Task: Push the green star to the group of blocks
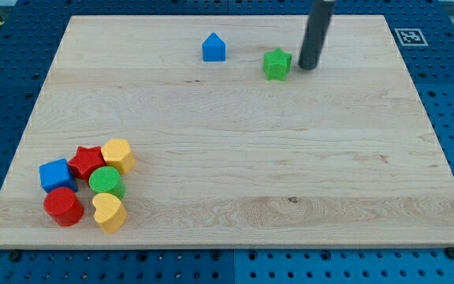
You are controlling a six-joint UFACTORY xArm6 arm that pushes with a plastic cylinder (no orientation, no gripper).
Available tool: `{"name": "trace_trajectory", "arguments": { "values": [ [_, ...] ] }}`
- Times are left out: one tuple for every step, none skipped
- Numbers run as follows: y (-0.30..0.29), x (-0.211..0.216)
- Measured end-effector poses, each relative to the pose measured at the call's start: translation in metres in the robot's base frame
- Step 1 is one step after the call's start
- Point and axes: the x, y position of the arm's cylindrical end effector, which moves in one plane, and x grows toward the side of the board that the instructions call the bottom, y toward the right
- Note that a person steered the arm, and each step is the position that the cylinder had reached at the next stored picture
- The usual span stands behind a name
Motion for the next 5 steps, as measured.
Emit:
{"name": "trace_trajectory", "arguments": {
  "values": [
    [-0.005, -0.001],
    [-0.031, -0.001],
    [-0.064, 0.000],
    [-0.071, 0.016],
    [-0.071, 0.045]
  ]
}}
